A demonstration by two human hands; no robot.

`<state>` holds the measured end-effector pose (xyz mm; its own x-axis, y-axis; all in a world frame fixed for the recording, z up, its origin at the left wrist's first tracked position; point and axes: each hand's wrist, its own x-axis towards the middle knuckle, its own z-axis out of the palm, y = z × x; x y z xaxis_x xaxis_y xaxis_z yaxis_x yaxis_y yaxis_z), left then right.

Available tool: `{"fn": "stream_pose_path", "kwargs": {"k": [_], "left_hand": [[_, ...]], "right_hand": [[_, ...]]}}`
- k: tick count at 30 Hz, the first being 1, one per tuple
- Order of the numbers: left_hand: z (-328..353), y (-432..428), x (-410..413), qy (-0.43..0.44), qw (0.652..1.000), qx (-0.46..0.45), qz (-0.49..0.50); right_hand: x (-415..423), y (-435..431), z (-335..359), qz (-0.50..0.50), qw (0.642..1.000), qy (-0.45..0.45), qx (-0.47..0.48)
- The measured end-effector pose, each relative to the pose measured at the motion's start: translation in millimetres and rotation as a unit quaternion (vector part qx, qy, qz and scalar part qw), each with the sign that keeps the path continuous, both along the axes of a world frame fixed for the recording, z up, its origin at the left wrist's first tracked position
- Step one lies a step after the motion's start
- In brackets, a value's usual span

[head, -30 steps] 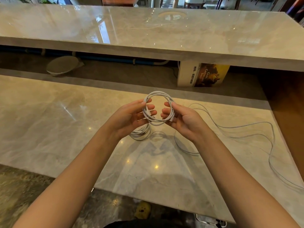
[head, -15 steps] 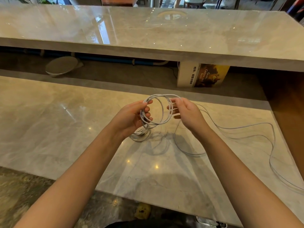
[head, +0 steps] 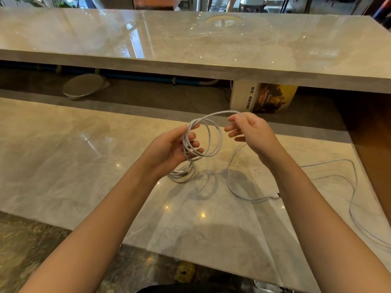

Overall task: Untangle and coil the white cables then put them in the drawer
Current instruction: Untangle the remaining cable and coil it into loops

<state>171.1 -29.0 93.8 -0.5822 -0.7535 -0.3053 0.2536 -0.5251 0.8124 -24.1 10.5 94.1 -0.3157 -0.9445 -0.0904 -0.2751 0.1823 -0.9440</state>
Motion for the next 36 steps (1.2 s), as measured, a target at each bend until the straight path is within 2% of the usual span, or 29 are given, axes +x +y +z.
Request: {"fn": "stream_pose_path", "kwargs": {"k": [3,8,18,20,23,25,28,30,33,36], "left_hand": [[-2.4,0.8,2.8,0.035,0.999,0.027,0.001],[-3.4,2.8,-4.9,-0.021,0.999,-0.023,0.005],[0.4,0.0,-10.1,-0.073,0.993,-0.07,0.066],[0.0,0.8,-11.3,-0.066,0.994,-0.06,0.069],[1.6,3.5,-15.2,-0.039,0.995,-0.033,0.084],[1.1,4.0,-17.3,-0.081,0.989,-0.063,0.106],[-0.9,5.8,-19.6,-0.171,0.966,-0.144,0.133],[-1.6,6.5,-21.2,-0.189,0.955,-0.175,0.148],[0.6,7.0,-23.8,-0.184,0.951,-0.191,0.16],[3.9,9.0,-25.5,-0.119,0.965,-0.166,0.164]], "right_hand": [[-12.7,5.7,0.5,0.066,0.99,0.103,0.071],[-8.4,8.7,11.4,0.108,0.968,0.224,0.024],[0.5,19.3,17.6,0.156,0.937,0.298,0.099],[1.1,18.1,16.9,0.132,0.949,0.27,0.092],[5.5,17.8,14.7,0.059,0.992,0.08,0.077],[8.1,22.2,17.5,0.044,0.996,-0.029,0.066],[8.3,27.7,23.3,0.047,0.991,-0.123,0.034],[9.2,27.0,23.7,0.046,0.988,-0.148,0.011],[15.0,22.4,16.1,0.018,0.991,-0.134,-0.01],[19.4,19.8,0.0,-0.013,0.998,-0.068,0.0]]}}
